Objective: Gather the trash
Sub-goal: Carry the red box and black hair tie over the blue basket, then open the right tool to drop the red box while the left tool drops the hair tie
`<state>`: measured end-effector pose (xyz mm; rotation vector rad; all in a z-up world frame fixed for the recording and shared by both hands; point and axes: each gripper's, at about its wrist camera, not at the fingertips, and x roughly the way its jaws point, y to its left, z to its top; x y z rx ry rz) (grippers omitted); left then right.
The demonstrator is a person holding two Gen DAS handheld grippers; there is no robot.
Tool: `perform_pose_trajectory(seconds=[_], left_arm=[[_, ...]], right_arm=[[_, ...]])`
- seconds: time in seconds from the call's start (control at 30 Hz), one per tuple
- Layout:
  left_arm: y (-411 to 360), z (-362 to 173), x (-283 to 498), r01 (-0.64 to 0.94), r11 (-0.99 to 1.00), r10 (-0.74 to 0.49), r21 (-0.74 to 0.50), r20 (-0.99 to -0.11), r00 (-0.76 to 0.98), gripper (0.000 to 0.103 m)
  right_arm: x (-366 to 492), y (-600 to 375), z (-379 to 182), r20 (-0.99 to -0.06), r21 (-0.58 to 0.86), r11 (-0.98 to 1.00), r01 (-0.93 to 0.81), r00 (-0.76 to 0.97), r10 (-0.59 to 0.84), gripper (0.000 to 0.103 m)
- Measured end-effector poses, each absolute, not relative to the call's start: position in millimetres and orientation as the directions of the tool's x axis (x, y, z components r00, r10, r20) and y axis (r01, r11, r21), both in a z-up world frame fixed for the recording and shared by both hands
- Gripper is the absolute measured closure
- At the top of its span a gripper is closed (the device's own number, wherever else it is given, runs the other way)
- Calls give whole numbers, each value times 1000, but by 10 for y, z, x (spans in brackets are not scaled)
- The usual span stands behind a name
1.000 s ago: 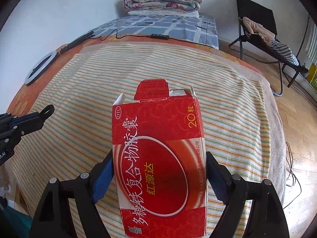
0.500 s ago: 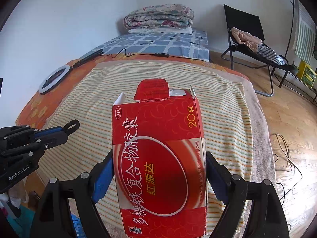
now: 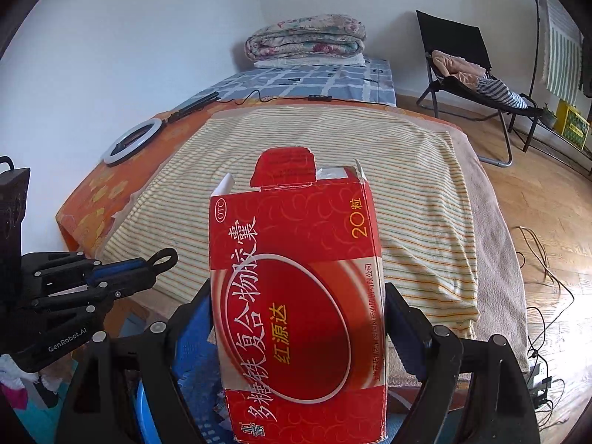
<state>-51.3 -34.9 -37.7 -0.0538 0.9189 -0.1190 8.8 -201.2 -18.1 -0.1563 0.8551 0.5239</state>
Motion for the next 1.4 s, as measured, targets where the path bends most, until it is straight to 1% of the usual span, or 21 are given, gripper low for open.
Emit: perform_pose_trajectory(seconds=[0.23,0.5,0.63,0.83,1.2,1.27,1.33,1.4], left_arm=[[-439,-618,-870,94,991,-131,-94,-819,559,97],[-482,-922,-1138,89,991,-134,-103,-853,505,96],[-452,-1079,-1208,68,990,-138,-120,-871,471,97],[-444,-1245,-1263,61,994,-112,-95,-894,434,96],[-536,-1346,-1255,86,995,-85,-55,-911,403,96],[-538,-1358,-1242,84,995,-82,-53,-914,398,93],[-528,-1366,-1230,79,996,-78,-50,-915,395,79],[-514,-1370,-1228,74,996,-78,-52,-915,396,72]], right_arm=[[-279,-2079,-362,-764,81,861,-502,523,377,17],[-537,-2070,-632,-797,103,856,-506,473,375,17],[-622,-2072,-776,-812,101,855,-509,454,367,16],[-697,-2089,-939,-829,106,856,-506,430,357,16],[-728,-2017,-1086,-855,83,853,-515,403,326,15],[-715,-2026,-1128,-863,83,858,-507,395,317,15],[-696,-2043,-1163,-869,90,862,-499,383,312,16],[-683,-2058,-1183,-873,94,865,-493,377,310,16]])
